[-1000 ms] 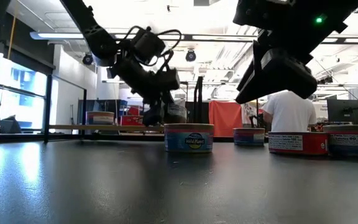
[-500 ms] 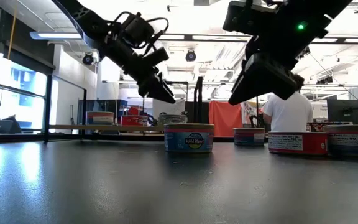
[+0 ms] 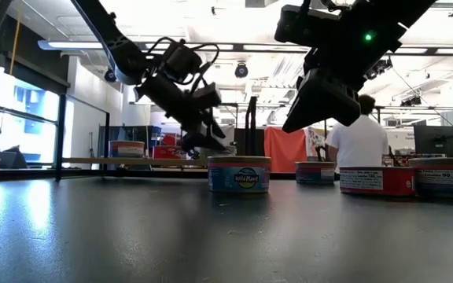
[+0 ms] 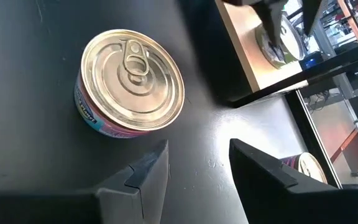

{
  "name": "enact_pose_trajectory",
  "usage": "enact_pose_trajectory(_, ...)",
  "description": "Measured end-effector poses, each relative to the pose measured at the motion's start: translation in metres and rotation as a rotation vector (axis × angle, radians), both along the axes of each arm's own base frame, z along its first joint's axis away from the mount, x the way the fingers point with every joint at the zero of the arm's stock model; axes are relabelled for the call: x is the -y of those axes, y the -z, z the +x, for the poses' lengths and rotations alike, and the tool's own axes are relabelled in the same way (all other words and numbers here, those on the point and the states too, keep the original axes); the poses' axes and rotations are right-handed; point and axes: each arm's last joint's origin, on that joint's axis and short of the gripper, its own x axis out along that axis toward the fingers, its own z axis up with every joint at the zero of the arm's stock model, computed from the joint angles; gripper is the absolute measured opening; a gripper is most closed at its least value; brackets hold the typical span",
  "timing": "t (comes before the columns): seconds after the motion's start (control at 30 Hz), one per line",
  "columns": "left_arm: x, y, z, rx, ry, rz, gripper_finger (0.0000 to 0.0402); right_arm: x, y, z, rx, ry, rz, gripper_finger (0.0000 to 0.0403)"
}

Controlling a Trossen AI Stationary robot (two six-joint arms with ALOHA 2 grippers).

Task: Stack canned seafood by type on shelf
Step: Put the green tuna can on the shelf

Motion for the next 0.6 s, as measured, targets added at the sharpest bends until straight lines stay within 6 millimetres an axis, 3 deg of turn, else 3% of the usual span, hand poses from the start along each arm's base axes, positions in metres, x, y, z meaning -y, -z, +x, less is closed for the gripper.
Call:
enact_pose_trajectory(0.27, -0.018, -0.009, -0.002, 0.117, -0.045, 0.057, 0.0232, 0.003, -0.001, 0.004, 0.006, -0.003, -0.001, 0.0161)
enact_pose_trajectory(0.43, -0.004, -0.027, -0.004, 0.155, -0.064, -0.029, 0.0232, 0.003, 0.0, 0.004, 0.004, -0.005, 0.006, 0.0161)
enact_pose_trajectory(0.6, -0.003, -0.025, -0.013, 0.102, -0.064, -0.144, 0.0229, 0.007, -0.001, 0.006, 0.007, 0.007, 0.008, 0.0161)
